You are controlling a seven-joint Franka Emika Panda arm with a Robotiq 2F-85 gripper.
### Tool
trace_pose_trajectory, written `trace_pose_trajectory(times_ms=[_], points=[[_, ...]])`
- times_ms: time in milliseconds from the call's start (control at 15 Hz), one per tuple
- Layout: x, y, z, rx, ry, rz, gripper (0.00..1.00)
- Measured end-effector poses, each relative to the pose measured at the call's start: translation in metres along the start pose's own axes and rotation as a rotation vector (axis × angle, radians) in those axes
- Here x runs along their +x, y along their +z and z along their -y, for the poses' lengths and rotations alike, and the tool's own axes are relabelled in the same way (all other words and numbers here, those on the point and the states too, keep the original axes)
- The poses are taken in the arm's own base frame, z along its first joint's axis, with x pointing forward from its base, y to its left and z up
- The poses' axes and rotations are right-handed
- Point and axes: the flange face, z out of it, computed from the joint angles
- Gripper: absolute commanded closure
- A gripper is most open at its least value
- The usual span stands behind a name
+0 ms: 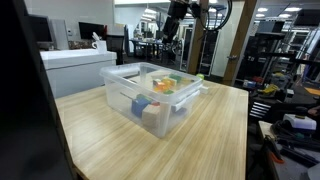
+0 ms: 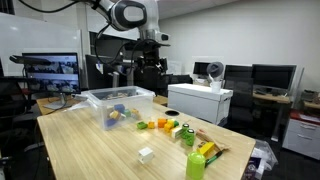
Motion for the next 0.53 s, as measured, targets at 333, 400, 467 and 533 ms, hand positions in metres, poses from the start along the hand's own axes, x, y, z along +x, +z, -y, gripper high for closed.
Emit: trace_pose_trajectory(times_ms=[333,400,467,533], points=[[-0.042,0.045,-0.128,-0.015,-0.129,0.093,0.0],[-0.044,0.055,-0.138,-0.012,-0.147,0.105,0.0],[-0.045,0.065,-0.145,-0.007,-0.166,0.114,0.0],[-0.046,0.077,-0.153,-0.002,-0.186,0.126,0.0]])
